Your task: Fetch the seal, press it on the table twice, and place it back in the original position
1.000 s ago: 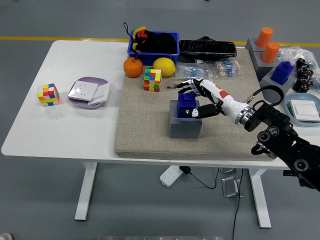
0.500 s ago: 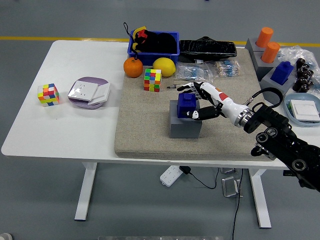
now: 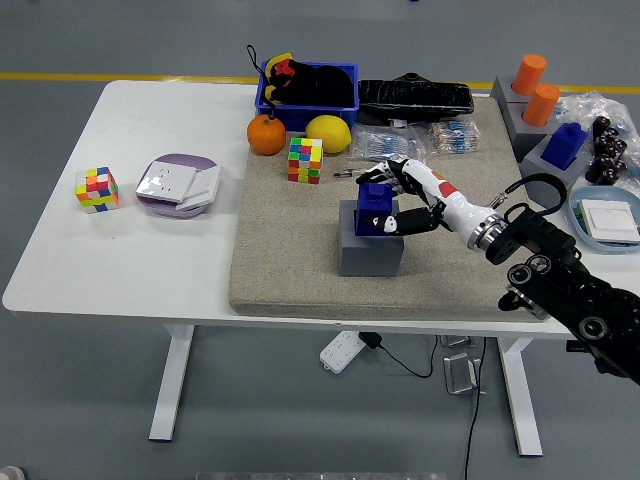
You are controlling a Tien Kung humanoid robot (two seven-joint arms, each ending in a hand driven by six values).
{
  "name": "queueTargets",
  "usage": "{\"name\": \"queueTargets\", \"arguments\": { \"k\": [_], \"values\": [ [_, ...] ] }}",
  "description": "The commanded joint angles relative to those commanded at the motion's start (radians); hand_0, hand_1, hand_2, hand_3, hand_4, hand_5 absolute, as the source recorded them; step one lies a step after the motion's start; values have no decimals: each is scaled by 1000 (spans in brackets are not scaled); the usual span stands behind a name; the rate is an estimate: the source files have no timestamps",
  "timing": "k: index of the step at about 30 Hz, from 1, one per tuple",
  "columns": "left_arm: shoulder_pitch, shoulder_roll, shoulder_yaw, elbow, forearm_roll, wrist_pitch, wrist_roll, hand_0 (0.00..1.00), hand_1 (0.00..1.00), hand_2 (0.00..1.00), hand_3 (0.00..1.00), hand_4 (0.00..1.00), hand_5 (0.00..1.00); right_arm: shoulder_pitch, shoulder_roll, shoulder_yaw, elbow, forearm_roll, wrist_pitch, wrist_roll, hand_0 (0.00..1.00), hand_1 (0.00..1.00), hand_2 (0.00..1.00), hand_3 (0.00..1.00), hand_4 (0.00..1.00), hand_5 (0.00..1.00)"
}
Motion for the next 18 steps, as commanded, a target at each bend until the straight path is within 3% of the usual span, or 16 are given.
{"name": "queueTargets", "arguments": {
  "k": [2,3,11,18],
  "values": [
    [0,0,0,0,-1,0,0,794,743,737,760,622,440,0,0,-3,1,1,-4,1,510,393,417,421,720,2],
    [0,0,0,0,-1,0,0,793,743,736,760,622,440,0,-1,-4,2,1,-5,1,458,354,381,360,690,2],
    [1,-1,-1,0,-2,0,0,793,743,737,760,623,440,2,-9,5,25,-2,-7,-4,455,343,371,352,690,2],
    [-1,0,-3,0,-2,0,0,793,743,737,761,622,440,10,-32,45,83,-19,3,-19,451,340,370,350,688,2]
  ]
}}
